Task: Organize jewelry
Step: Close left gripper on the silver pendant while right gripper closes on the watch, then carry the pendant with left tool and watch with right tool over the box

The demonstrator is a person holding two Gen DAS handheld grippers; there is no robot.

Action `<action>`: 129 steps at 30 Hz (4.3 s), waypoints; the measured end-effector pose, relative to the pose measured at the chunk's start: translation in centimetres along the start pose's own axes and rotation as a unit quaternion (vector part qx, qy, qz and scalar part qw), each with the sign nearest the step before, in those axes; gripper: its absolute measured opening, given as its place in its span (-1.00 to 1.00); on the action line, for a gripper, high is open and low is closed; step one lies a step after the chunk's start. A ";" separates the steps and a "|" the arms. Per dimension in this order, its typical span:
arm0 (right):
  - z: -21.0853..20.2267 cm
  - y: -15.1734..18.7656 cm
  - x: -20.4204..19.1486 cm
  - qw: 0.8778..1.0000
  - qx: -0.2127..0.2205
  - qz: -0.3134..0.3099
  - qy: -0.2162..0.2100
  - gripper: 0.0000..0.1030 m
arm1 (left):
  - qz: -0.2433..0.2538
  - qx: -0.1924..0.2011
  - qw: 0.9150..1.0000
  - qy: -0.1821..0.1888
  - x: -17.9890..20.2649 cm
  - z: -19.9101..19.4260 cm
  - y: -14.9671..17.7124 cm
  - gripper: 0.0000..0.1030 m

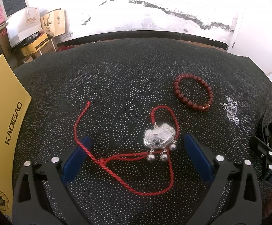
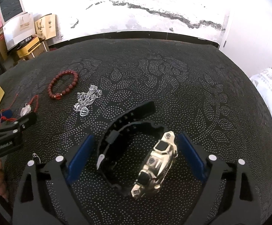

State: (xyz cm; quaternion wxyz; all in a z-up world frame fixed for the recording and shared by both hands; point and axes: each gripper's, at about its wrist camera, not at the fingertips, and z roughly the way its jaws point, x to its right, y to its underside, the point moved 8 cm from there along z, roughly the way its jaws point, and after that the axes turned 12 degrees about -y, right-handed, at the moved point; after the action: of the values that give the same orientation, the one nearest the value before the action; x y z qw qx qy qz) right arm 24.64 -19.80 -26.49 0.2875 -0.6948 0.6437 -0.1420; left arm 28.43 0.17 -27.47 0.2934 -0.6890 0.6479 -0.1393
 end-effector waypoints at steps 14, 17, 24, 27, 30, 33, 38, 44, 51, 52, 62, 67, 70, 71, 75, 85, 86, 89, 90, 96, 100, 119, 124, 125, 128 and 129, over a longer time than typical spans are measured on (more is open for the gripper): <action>-0.5 0.1 -0.4 1.000 0.003 -0.009 -0.008 0.43 | 0.007 0.012 1.000 -0.001 0.4 -0.5 0.1 0.54; -0.7 0.1 -0.7 1.000 0.003 -0.011 -0.011 0.35 | 0.007 0.012 1.000 -0.001 0.3 -0.5 0.1 0.51; -0.8 -0.1 -0.4 1.000 0.001 -0.014 -0.013 0.28 | 0.015 0.021 1.000 0.002 1.0 -1.0 0.3 0.19; -0.8 -0.2 -0.4 1.000 0.001 -0.014 -0.013 0.26 | 0.016 0.022 1.000 0.003 1.0 -1.0 0.2 0.15; -0.8 -0.2 -0.4 1.000 0.001 -0.014 -0.014 0.24 | 0.020 0.025 0.999 0.004 1.1 -1.1 0.3 0.01; -0.8 -0.5 -0.4 1.000 0.001 -0.013 -0.014 0.21 | 0.029 0.030 0.999 0.005 1.7 -1.4 0.4 -0.23; -0.7 -0.5 -0.4 1.000 0.002 -0.016 -0.015 0.15 | 0.031 0.033 0.999 0.012 1.8 -1.5 0.5 -0.38; -0.8 -0.6 -0.5 1.000 0.003 -0.012 -0.019 0.12 | 0.028 0.032 0.999 0.008 1.7 -1.6 0.7 -0.38; -1.3 -0.8 -0.7 1.000 0.008 -0.014 -0.022 0.11 | 0.023 0.028 0.999 0.005 1.2 -1.5 0.5 -0.38; -1.4 -0.9 -0.7 1.000 0.009 -0.014 -0.022 0.11 | 0.023 0.027 0.999 0.005 1.1 -1.5 0.5 -0.38; -2.7 -1.7 -1.5 0.999 0.022 -0.019 -0.024 0.11 | 0.009 0.025 1.000 0.005 0.1 -2.4 -0.3 -0.38; -3.7 -2.2 -2.3 0.999 0.029 -0.025 -0.026 0.11 | 0.004 0.035 0.999 0.005 -0.3 -3.6 -0.9 -0.38; -4.4 -2.6 -2.8 0.999 0.034 -0.029 -0.027 0.11 | 0.003 0.039 0.999 0.006 -0.8 -4.4 -1.0 -0.38; -4.7 -2.8 -3.1 0.999 0.036 -0.030 -0.028 0.11 | 0.002 0.041 0.999 0.005 -0.8 -4.7 -1.0 -0.38; -5.6 -3.5 -3.9 0.998 0.045 -0.036 -0.030 0.11 | -0.002 0.049 0.999 0.001 -1.6 -5.9 -1.4 -0.38; -8.0 -4.6 -6.7 0.996 0.062 -0.053 -0.036 0.11 | -0.016 0.065 0.998 -0.002 -3.7 -8.6 -2.1 -0.38; -8.2 -4.7 -6.9 0.996 0.064 -0.055 -0.036 0.11 | -0.018 0.067 0.998 -0.002 -4.0 -8.9 -2.2 -0.38; -9.0 -5.1 -7.9 0.995 0.070 -0.061 -0.039 0.11 | -0.022 0.071 0.997 -0.003 -4.7 -9.5 -2.5 -0.38; -9.2 -5.3 -8.3 0.995 0.071 -0.064 -0.040 0.11 | -0.023 0.072 0.997 -0.003 -5.0 -9.7 -2.6 -0.38; -10.5 -5.8 -10.5 0.993 0.081 -0.077 -0.048 0.11 | -0.031 0.081 0.996 -0.006 -6.6 -11.1 -2.9 -0.38; -11.3 -6.0 -12.1 0.991 0.086 -0.085 -0.054 0.11 | -0.037 0.085 0.996 -0.010 -7.9 -11.9 -3.0 -0.38; -13.9 -7.1 -22.1 0.980 0.099 -0.137 -0.102 0.11 | -0.076 0.102 0.991 -0.028 -16.1 -15.9 -3.6 -0.38; -13.7 -7.5 -25.9 0.975 0.097 -0.159 -0.118 0.11 | -0.097 0.106 0.989 -0.038 -19.7 -16.9 -3.6 -0.38; -13.7 -7.6 -26.8 0.974 0.097 -0.163 -0.121 0.11 | -0.101 0.106 0.988 -0.040 -20.3 -17.0 -3.6 -0.38; -13.5 -7.8 -28.9 0.971 0.097 -0.173 -0.132 0.11 | -0.115 0.106 0.987 -0.048 -22.5 -17.3 -3.2 -0.38; -13.5 -8.0 -30.0 0.970 0.097 -0.178 -0.136 0.11 | -0.121 0.105 0.986 -0.051 -23.5 -17.3 -3.0 -0.38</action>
State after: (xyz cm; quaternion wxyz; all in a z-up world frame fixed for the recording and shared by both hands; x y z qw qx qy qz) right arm 19.54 6.60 -5.96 0.4090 -0.7795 0.4478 -0.1566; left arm 18.04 19.16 -7.63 0.3782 -0.7338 0.5257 -0.2054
